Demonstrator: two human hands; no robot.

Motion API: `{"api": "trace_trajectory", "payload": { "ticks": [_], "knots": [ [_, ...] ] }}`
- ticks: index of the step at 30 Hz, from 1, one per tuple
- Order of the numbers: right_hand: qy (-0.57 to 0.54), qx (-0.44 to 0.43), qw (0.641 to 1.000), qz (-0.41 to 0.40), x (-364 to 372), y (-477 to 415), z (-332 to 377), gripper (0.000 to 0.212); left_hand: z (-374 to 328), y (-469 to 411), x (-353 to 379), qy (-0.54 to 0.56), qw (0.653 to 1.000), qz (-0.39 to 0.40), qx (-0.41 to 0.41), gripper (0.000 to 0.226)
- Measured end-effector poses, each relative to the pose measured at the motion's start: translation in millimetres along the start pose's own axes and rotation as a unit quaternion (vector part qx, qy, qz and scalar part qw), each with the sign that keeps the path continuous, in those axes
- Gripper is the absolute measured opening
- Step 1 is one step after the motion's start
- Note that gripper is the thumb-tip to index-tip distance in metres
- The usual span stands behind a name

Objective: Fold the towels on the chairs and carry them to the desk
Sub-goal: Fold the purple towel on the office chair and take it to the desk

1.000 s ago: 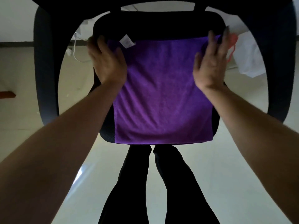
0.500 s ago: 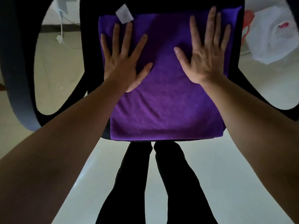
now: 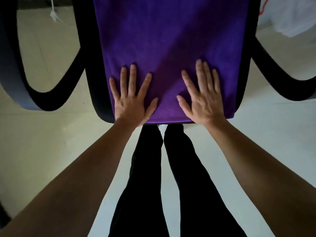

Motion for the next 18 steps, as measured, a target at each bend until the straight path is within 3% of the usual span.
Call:
{"api": "trace_trajectory", "payload": {
  "ticks": [8, 13, 18],
  "knots": [
    [0.011, 0.012, 1.000, -0.012, 8.9, 4.3, 5.9, 0.068, 6.1, -1.9, 12.6, -0.001, 0.999, -0.036, 0.021, 0.074],
    [0.031, 0.012, 0.999, -0.005, 8.3, -1.4, 6.8, 0.068, 6.2, -4.0, 7.3, -0.006, 1.000, -0.013, 0.013, 0.076],
    [0.030, 0.011, 0.999, 0.018, -9.6, 10.4, 15.3, 0.079, 7.0, 6.4, -17.0, 0.002, 0.998, 0.048, 0.049, 0.096]
  ]
}}
Point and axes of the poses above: each hand's wrist, its own y-axis away from the middle knuckle, its own x-axis out of the palm, z = x × y, the point moved 1 cm from there along -y, towards the middle knuckle, and after that the axes turned 1 degree about -x, right-handed, at the moved point
